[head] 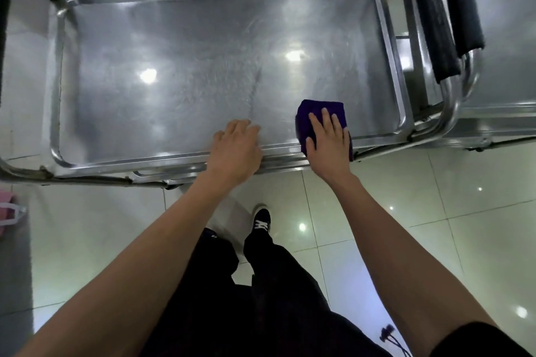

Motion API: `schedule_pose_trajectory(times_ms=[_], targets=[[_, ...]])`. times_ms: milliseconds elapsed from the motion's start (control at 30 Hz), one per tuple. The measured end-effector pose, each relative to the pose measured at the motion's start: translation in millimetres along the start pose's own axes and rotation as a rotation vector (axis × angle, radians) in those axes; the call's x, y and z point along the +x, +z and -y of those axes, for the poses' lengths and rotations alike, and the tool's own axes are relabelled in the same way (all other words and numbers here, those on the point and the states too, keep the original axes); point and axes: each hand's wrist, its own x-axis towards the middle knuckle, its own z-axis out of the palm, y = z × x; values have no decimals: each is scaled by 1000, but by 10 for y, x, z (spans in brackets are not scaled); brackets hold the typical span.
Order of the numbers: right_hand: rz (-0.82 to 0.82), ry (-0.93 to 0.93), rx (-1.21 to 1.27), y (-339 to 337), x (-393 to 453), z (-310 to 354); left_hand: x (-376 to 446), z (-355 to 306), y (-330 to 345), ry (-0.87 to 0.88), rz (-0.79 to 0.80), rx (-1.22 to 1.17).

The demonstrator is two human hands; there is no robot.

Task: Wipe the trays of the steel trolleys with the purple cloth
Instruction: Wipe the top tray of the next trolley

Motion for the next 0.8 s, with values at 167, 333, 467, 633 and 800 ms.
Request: schedule_pose_trajectory(times_ms=[167,333,467,633,800], targets=[[-14,85,-78,-148,48,-415,269,-211,-2,73,53,-9],[-15,154,-103,-276,155,-703,736,-387,23,158,129,-24],[20,220,-128,-348,233,-842,1073,-499,-43,258,135,-12],[24,274,-52,-427,341,-971,1434,-710,-164,374,177,27],[-7,165,16,-443,296,-1186,1815,-980,-191,418,194,42]])
